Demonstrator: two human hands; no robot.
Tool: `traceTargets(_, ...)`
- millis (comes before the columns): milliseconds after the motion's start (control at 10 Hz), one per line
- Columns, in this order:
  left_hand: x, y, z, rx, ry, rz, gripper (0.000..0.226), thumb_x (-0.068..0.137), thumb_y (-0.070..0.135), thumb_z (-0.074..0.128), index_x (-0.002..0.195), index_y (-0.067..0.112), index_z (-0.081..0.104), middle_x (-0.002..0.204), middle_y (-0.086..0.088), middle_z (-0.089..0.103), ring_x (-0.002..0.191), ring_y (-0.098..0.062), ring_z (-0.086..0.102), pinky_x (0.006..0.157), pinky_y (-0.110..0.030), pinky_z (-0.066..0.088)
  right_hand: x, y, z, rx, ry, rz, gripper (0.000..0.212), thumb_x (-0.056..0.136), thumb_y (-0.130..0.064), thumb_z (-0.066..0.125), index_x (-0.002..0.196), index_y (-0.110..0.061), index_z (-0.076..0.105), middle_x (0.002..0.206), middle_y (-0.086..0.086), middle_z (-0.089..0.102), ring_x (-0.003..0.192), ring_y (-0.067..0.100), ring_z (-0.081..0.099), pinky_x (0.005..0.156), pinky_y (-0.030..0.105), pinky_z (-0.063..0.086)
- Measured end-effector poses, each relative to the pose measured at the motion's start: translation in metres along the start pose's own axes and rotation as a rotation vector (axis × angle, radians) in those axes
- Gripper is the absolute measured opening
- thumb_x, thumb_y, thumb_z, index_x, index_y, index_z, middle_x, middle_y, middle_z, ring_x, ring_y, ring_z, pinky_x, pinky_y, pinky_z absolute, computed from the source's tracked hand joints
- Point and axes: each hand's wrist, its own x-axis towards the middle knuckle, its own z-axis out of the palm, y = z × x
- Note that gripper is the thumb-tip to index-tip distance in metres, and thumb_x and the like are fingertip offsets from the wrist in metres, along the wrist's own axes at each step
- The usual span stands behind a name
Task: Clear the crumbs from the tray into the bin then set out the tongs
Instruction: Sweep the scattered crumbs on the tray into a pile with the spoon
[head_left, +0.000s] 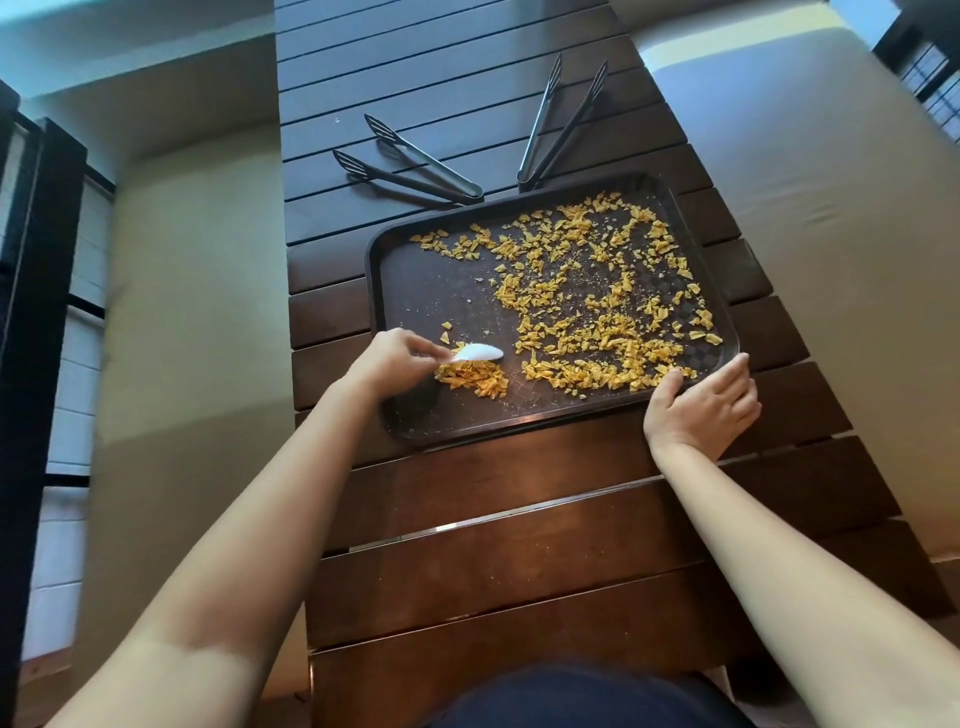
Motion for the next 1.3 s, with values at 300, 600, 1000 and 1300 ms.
traceTargets(300,-0.004,-0.014,-0.010,-0.256,0.259,-0.063,0.019,0.090,0.022,0.060,0.107,0.022,0.070,0.107,-0.001,0.064,0.081,-0.010,0.055,0.066,-0.022,0.046,0.000,-0.001,0.000,-0.006,-0.003,-0.003,0.077,0.083,-0.042,0.030,0.144,0.002,0.015,0.146,0.024,0.028,0.134,0.037,0.024,0.112,0.048,0.013)
traceTargets(600,-0.022,-0.023,-0.006,-0.090,0.044,-0.083,0.018,0.086,0.028,0.066,0.101,0.023,0.074,0.097,0.003,0.066,0.087,-0.011,0.056,0.071,-0.026,0.046,0.000,0.000,0.000,-0.002,-0.009,0.000,0.078,0.083,-0.043,0.029,0.145,0.001,0.014,0.147,0.024,0.027,0.134,0.037,0.023,0.113,0.048,0.013)
traceTargets(1000,-0.007,0.013,0.010,-0.196,0.110,-0.053,0.024,0.089,0.020,0.062,0.111,0.017,0.069,0.107,0.000,0.067,0.073,-0.001,0.054,0.074,-0.016,0.046,0.000,0.001,-0.001,0.005,-0.010,-0.005,0.078,0.083,-0.043,0.029,0.145,0.002,0.014,0.146,0.024,0.028,0.134,0.037,0.024,0.113,0.048,0.013)
traceTargets(1300,-0.026,0.004,-0.008,0.026,-0.121,0.039,0.015,0.084,0.025,0.067,0.097,0.029,0.074,0.099,0.000,0.069,0.090,-0.017,0.061,0.080,-0.032,0.048,0.000,0.000,-0.001,0.010,-0.008,0.003,0.078,0.083,-0.043,0.029,0.145,0.002,0.015,0.146,0.024,0.027,0.134,0.037,0.024,0.113,0.048,0.013)
